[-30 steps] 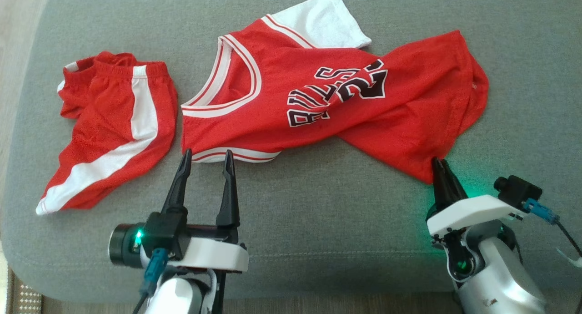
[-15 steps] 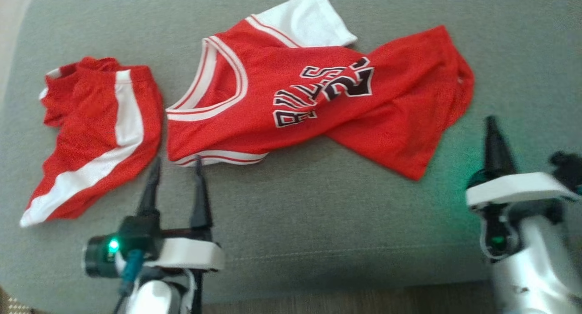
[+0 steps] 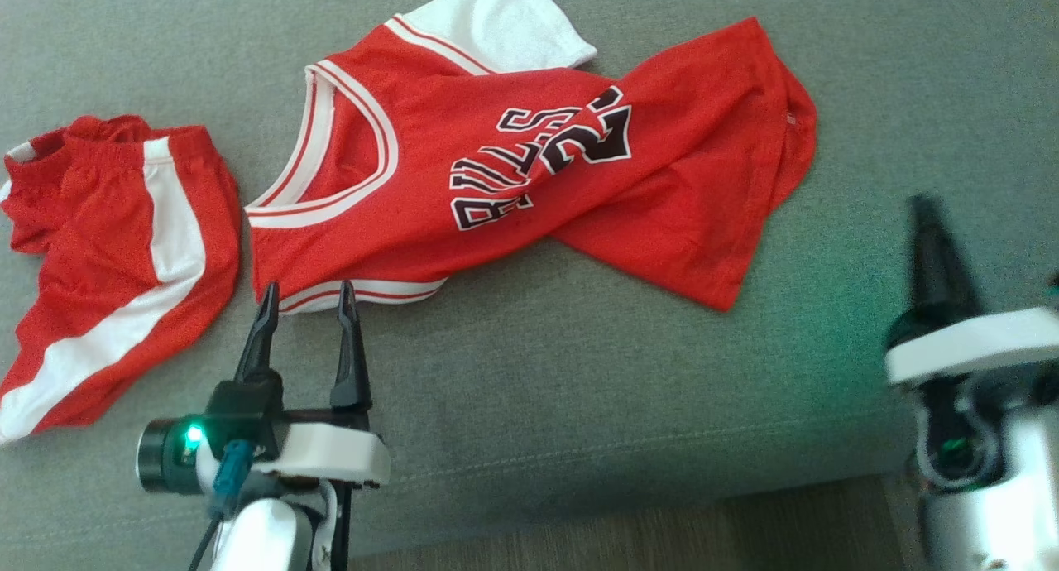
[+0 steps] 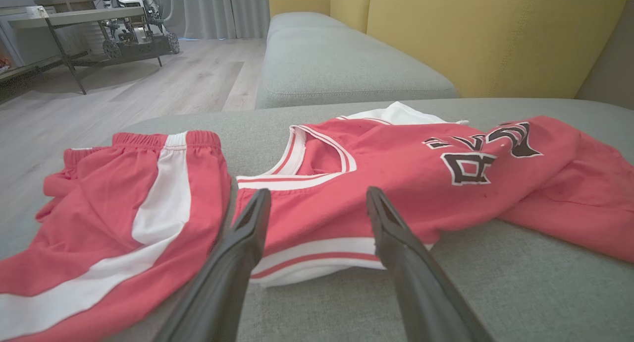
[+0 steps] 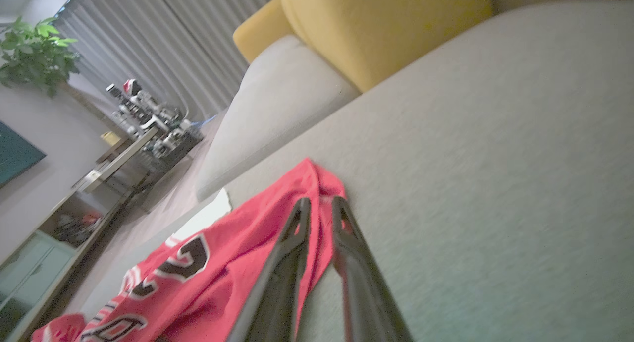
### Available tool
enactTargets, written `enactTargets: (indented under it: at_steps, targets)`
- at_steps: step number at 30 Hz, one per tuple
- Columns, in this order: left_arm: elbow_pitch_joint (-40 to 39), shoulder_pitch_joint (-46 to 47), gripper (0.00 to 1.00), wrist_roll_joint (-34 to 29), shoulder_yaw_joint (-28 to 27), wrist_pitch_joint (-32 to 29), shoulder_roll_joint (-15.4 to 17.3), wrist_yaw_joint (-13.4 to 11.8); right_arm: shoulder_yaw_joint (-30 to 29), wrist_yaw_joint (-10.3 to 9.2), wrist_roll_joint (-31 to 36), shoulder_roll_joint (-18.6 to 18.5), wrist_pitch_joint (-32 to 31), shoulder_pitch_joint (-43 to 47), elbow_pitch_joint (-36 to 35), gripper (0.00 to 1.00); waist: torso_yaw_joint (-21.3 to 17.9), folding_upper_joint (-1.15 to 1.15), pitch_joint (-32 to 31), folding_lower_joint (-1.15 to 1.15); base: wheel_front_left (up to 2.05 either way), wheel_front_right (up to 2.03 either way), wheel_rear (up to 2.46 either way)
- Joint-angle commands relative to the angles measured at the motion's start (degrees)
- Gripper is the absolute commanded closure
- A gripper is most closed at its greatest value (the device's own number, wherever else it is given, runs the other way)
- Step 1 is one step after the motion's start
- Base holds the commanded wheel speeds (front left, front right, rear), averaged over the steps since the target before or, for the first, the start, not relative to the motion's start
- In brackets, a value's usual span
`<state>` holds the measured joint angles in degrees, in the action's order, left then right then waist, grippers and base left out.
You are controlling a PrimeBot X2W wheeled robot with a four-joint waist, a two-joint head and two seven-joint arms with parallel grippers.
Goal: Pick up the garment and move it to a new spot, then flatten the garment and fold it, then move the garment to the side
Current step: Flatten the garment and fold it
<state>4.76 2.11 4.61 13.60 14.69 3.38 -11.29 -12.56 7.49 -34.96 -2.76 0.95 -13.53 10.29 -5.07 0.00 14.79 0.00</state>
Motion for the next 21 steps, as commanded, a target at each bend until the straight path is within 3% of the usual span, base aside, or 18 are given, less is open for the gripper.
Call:
enactTargets:
  at_steps: [1, 2, 9, 18, 19, 21]
  targets:
    - [-1.49, 1.94, 0.0, -0.48, -2.1, 0.3, 0.44, 0.22, 2.16, 0.0, -0.85, -0.15, -0.48, 0.9, -1.74, 0.1, 0.2, 0.0, 0.06, 0.0, 0.0, 0.0, 0.0]
    - [-1.38, 2.14, 0.0, -0.59, -1.96, 0.3, 0.4, 0.34, 3.69, 0.0, -1.66, -0.14, -1.03, 1.32, -1.18, 0.0, 0.4, 0.0, 0.1, 0.0, 0.0, 0.0, 0.0]
    - [-1.67, 2.33, 0.0, -0.48, 0.05, 0.3, -0.14, 0.43, 13.14, 0.0, -5.31, -0.13, -1.36, 0.52, 9.02, 0.0, 3.0, 0.0, -0.14, 0.0, 0.0, 0.0, 0.0]
    - [-1.99, 2.1, 0.0, 0.12, 1.73, 0.3, -0.41, -0.37, 15.23, 0.0, -13.43, -0.12, -0.28, -3.61, 17.5, 0.0, 4.98, 0.0, 0.0, 0.0, 0.0, 0.0, 0.0]
    - [-1.99, 2.12, 0.0, 0.15, 1.82, 0.3, -0.42, -0.44, 15.39, 0.0, -14.08, -0.12, -0.13, -4.03, 17.99, 0.02, 5.12, 0.0, 0.05, 0.0, 0.0, 0.0, 0.0]
    - [-2.0, 2.17, 0.0, 0.2, 1.98, 0.3, -0.44, -0.52, 15.86, 0.0, -15.21, -0.12, -0.08, -4.71, 19.01, 0.22, 5.37, 0.0, 0.12, 0.0, 0.0, 0.0, 0.0]
